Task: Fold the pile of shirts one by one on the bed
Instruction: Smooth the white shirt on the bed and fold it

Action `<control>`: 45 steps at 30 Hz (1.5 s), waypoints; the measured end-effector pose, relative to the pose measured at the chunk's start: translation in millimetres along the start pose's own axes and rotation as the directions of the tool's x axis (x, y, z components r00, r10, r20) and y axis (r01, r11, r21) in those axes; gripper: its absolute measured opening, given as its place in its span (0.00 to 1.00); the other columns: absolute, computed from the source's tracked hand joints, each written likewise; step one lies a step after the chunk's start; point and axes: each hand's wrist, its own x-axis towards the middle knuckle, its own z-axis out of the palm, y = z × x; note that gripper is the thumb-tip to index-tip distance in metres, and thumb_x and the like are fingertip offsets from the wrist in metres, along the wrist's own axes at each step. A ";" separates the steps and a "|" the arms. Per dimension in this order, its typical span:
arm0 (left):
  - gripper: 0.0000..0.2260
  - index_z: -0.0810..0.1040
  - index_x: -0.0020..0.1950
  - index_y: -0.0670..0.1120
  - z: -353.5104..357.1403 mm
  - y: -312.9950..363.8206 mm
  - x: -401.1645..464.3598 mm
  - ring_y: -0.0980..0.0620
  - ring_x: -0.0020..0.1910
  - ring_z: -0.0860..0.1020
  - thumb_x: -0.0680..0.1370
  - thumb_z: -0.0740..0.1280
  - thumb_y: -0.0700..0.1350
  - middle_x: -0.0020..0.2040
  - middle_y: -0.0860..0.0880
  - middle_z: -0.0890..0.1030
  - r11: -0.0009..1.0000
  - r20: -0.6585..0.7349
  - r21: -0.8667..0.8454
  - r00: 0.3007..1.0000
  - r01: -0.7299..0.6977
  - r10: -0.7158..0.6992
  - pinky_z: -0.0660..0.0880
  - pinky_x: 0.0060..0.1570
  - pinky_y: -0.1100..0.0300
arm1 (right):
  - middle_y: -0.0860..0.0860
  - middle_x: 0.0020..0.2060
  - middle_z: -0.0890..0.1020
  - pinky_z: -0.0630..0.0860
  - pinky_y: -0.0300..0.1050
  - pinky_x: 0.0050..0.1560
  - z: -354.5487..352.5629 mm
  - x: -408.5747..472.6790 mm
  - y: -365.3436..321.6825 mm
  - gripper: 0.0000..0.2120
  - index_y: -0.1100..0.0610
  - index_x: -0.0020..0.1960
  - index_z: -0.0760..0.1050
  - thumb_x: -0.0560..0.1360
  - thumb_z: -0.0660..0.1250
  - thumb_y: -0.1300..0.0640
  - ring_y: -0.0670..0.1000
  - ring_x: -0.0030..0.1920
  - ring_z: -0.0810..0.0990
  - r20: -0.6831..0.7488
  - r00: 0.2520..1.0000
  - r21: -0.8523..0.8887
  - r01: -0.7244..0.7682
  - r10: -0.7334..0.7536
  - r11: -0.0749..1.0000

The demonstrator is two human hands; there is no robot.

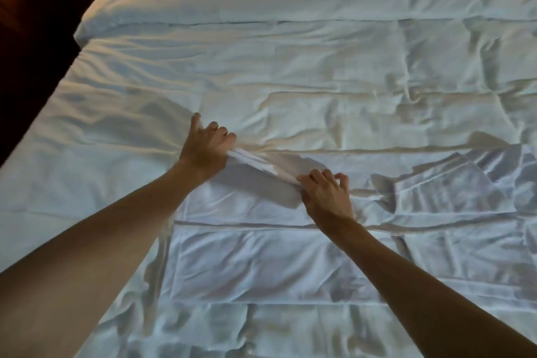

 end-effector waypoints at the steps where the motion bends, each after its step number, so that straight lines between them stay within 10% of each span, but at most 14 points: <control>1: 0.08 0.77 0.41 0.45 3.3 -4.4 -11.5 0.42 0.37 0.76 0.64 0.68 0.36 0.35 0.46 0.77 0.999 -0.124 -0.026 0.991 0.037 -0.040 0.68 0.54 0.44 | 0.52 0.43 0.80 0.73 0.56 0.50 0.0 -3.3 0.7 0.14 0.53 0.48 0.81 0.64 0.76 0.63 0.58 0.43 0.79 -0.049 0.998 0.001 0.025 -0.024 1.000; 16: 0.06 0.83 0.45 0.47 58.9 20.0 -141.7 0.41 0.42 0.79 0.72 0.69 0.37 0.44 0.47 0.82 0.854 -0.350 -0.491 0.858 0.174 -0.376 0.68 0.40 0.51 | 0.53 0.44 0.80 0.76 0.49 0.36 -13.1 -35.1 17.0 0.14 0.58 0.49 0.83 0.70 0.62 0.68 0.56 0.42 0.76 -0.274 0.959 0.123 0.112 -0.074 0.986; 21: 0.20 0.81 0.57 0.45 42.2 58.4 -152.9 0.37 0.63 0.76 0.67 0.66 0.47 0.62 0.43 0.79 0.721 -0.114 -0.625 0.878 0.300 -0.464 0.68 0.61 0.40 | 0.55 0.58 0.79 0.75 0.59 0.57 -13.8 -65.7 17.5 0.19 0.57 0.59 0.80 0.69 0.65 0.58 0.58 0.58 0.77 -0.122 0.991 0.166 0.076 -0.056 0.983; 24: 0.29 0.75 0.69 0.40 3.3 120.4 -131.0 0.40 0.73 0.67 0.70 0.63 0.51 0.71 0.42 0.73 0.615 -0.107 -0.763 0.899 0.199 -0.424 0.59 0.72 0.39 | 0.55 0.73 0.69 0.57 0.66 0.74 -18.5 -80.3 35.8 0.26 0.57 0.71 0.71 0.75 0.61 0.50 0.59 0.74 0.65 -0.061 0.998 0.077 -0.009 0.014 0.997; 29: 0.28 0.62 0.78 0.40 -27.2 231.9 -52.9 0.45 0.79 0.56 0.81 0.53 0.52 0.79 0.43 0.62 0.459 -0.048 -0.887 0.977 0.055 -0.210 0.53 0.76 0.41 | 0.53 0.80 0.54 0.46 0.67 0.76 -3.4 -92.3 64.1 0.34 0.55 0.80 0.53 0.79 0.47 0.40 0.56 0.80 0.51 0.136 0.956 -0.097 -0.249 0.261 0.964; 39: 0.31 0.58 0.80 0.46 34.1 180.1 -55.7 0.47 0.80 0.53 0.80 0.54 0.59 0.81 0.47 0.57 0.773 0.032 -0.588 0.962 0.238 -0.272 0.44 0.75 0.36 | 0.54 0.80 0.54 0.45 0.64 0.77 8.4 -98.5 65.8 0.35 0.54 0.81 0.52 0.79 0.47 0.38 0.54 0.80 0.49 0.110 0.946 -0.137 -0.290 0.306 0.947; 45: 0.32 0.59 0.79 0.39 69.1 105.7 -88.3 0.42 0.79 0.57 0.81 0.47 0.58 0.79 0.42 0.60 0.676 0.168 -0.486 0.818 0.554 -0.549 0.42 0.74 0.34 | 0.53 0.80 0.53 0.45 0.66 0.76 8.3 -96.7 62.5 0.35 0.54 0.81 0.50 0.79 0.46 0.38 0.54 0.80 0.47 0.131 0.936 -0.134 -0.309 0.326 0.942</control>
